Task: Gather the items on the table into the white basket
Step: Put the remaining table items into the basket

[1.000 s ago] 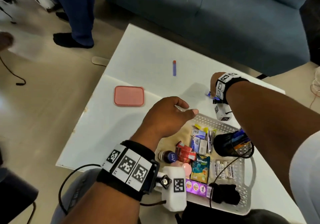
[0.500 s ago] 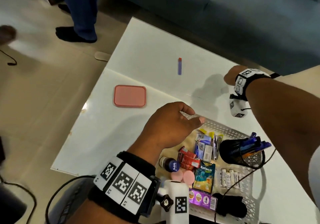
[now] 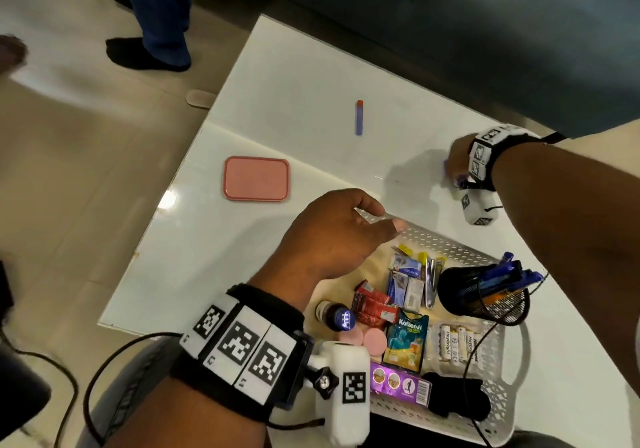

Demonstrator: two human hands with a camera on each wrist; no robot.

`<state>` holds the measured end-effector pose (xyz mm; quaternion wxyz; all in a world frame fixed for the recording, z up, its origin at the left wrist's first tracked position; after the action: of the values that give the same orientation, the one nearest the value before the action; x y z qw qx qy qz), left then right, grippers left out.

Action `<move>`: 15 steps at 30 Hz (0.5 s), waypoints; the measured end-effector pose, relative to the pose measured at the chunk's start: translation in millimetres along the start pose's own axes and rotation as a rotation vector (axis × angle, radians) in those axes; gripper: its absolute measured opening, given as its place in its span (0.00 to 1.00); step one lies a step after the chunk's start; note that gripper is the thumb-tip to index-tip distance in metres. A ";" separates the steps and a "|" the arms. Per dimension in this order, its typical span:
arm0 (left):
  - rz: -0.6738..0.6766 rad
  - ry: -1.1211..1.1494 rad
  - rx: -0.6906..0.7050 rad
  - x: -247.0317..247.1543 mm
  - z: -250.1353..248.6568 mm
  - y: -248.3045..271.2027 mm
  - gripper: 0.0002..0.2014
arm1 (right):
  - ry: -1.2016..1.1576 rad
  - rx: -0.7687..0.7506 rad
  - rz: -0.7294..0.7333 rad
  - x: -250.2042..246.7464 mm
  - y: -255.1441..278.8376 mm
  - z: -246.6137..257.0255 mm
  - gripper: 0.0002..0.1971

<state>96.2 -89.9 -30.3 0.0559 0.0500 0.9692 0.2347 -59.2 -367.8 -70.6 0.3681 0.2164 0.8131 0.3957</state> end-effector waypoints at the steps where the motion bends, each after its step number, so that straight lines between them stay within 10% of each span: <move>1: -0.003 0.000 0.005 -0.8 -0.9 0.3 0.14 | -0.036 -0.053 -0.054 -7.5 7.9 7.7 0.12; 8: -0.018 0.028 0.021 -1.7 -4.1 -0.8 0.15 | -0.111 -0.280 -0.416 -55.2 120.1 55.2 0.10; 15: 0.078 0.040 0.093 13.2 -27.4 17.6 0.20 | -0.908 -0.590 -0.483 24.9 222.6 51.1 0.14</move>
<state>80.7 -85.1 0.9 0.0251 0.0857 0.9773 0.1923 -22.2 -195.1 76.2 0.8034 0.0615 0.4561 0.3777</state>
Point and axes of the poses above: each hand's wrist, its own y-axis away from the middle knuckle, its own x-axis out of the palm, z = x × y, the point moved 6 cm from there along -y, towards the middle knuckle, and after that the axes turned 14 degrees about z, right-handed, at the moved point
